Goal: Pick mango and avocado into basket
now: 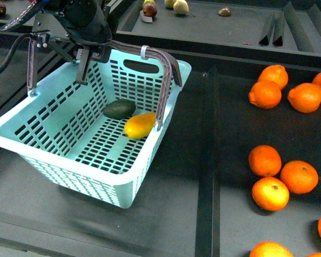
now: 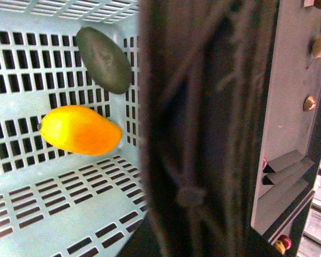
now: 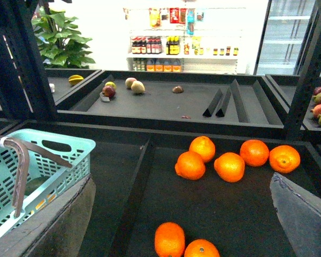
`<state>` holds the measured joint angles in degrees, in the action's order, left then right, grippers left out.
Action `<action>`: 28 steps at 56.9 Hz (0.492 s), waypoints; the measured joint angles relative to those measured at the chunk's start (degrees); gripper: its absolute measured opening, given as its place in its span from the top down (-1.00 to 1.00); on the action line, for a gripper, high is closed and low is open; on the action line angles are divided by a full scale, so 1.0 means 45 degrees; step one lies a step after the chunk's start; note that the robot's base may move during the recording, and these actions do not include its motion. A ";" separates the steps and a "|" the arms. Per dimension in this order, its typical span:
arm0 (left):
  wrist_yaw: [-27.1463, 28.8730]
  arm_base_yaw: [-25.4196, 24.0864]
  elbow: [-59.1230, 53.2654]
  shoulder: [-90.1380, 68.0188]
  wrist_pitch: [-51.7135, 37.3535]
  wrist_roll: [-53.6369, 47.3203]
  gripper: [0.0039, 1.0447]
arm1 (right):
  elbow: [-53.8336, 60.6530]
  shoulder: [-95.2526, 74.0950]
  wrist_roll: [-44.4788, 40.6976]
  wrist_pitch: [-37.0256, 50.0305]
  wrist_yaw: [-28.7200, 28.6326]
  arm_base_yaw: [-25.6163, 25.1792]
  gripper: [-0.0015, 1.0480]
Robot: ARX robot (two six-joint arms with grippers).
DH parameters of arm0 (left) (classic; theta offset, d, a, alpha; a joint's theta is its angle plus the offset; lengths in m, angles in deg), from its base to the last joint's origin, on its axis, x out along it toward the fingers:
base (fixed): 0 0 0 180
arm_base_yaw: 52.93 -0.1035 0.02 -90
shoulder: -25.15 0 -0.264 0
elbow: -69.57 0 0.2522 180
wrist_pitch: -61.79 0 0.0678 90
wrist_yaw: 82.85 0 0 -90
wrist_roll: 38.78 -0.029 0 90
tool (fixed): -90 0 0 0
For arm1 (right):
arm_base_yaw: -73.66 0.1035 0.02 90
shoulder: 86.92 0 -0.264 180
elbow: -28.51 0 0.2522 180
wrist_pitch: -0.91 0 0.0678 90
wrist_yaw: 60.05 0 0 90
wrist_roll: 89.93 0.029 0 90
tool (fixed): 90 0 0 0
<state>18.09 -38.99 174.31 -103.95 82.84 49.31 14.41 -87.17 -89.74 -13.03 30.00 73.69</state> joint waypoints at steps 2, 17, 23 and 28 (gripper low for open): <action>0.0053 0.0000 -0.0214 0.0107 -0.0049 0.0112 0.55 | 0.0000 0.0000 0.0000 0.0000 -0.0005 0.0000 -0.85; 0.0806 0.0005 -0.1365 0.1180 0.0063 0.1078 -0.31 | 0.0000 0.0000 0.0000 0.0000 0.0000 0.0000 -0.85; 0.1423 -0.0019 -0.1705 0.1773 0.0656 0.1452 -0.69 | 0.0000 0.0000 0.0000 0.0000 -0.0005 0.0000 -0.85; 0.2161 -0.0117 -0.2016 0.2487 0.1744 0.1870 -0.87 | 0.0000 0.0000 0.0000 0.0000 0.0000 0.0000 -0.85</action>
<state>27.82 -39.52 165.24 -92.76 90.69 57.73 14.41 -87.17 -89.74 -13.03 30.00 73.69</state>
